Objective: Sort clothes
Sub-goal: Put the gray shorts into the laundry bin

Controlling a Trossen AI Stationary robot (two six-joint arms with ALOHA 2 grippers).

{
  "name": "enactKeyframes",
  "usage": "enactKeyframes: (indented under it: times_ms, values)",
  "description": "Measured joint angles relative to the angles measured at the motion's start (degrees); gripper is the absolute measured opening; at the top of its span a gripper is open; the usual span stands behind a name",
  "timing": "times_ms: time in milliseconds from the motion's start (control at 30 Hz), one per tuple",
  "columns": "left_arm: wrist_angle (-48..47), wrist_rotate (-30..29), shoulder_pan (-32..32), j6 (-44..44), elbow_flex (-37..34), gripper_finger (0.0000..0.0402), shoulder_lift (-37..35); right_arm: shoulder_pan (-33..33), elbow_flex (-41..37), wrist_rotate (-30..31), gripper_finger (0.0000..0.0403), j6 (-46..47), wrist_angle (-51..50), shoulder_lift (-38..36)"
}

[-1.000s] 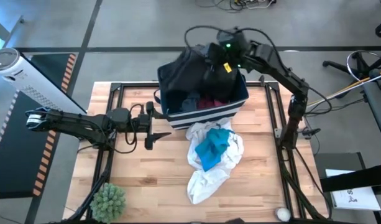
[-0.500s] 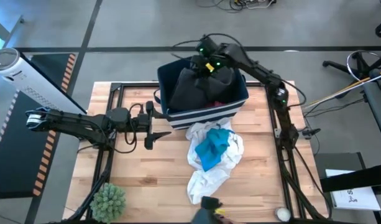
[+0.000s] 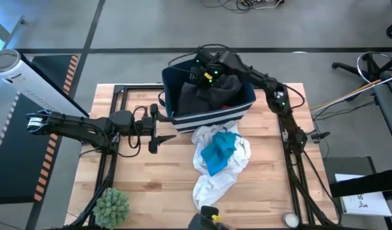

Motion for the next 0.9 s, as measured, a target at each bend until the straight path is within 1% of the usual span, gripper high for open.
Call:
enactKeyframes:
  times_ms: [167,267,333,400,467,533,700,733,833,900]
  values:
    - [-0.03,0.0,-0.01,0.01,0.0,0.0283,0.02,-0.05,0.1,2.38,0.014,1.74,-0.95,-4.71]
    - [-0.04,0.0,-0.01,0.01,0.0,0.0279,0.02,-0.01,0.1,2.6,0.0175,1.66,-2.37,-7.28]
    - [-0.01,0.0,0.01,0.01,0.02,0.0275,0.02,0.04,0.1,4.42,0.0187,1.21,-3.93,-8.85]
    - [-0.08,0.0,-0.01,0.01,0.02,0.027,0.02,-0.18,0.13,7.86,0.0187,0.93,-5.39,-9.71]
    - [-0.06,0.0,-0.01,-0.01,0.02,0.0266,0.04,-0.91,0.13,9.97,0.0169,-0.02,-7.67,-9.8]
    - [-0.1,0.0,0.0,-0.01,0.02,0.0262,0.07,-2.14,0.1,10.01,0.0136,-1.04,-9.46,-9.54]
    - [-0.07,0.0,-0.01,-0.31,0.02,0.0255,0.07,-6.47,-0.11,9.5,0.0021,-1.34,-13.31,-7.86]
    - [-0.08,0.0,-0.01,-0.3,0.02,0.0254,0.07,-7.23,-0.15,9.26,0.0011,-1.16,-13.67,-7.35]
    - [-0.08,-0.02,-0.01,-0.25,0.02,0.0253,0.06,-8.73,-0.27,6.73,0.0012,-0.33,-13.88,-5.94]
    - [-0.08,-0.02,-0.01,-0.25,0.02,0.0255,0.04,-9.05,-0.4,5.48,0.0006,-0.46,-13.8,-4.66]
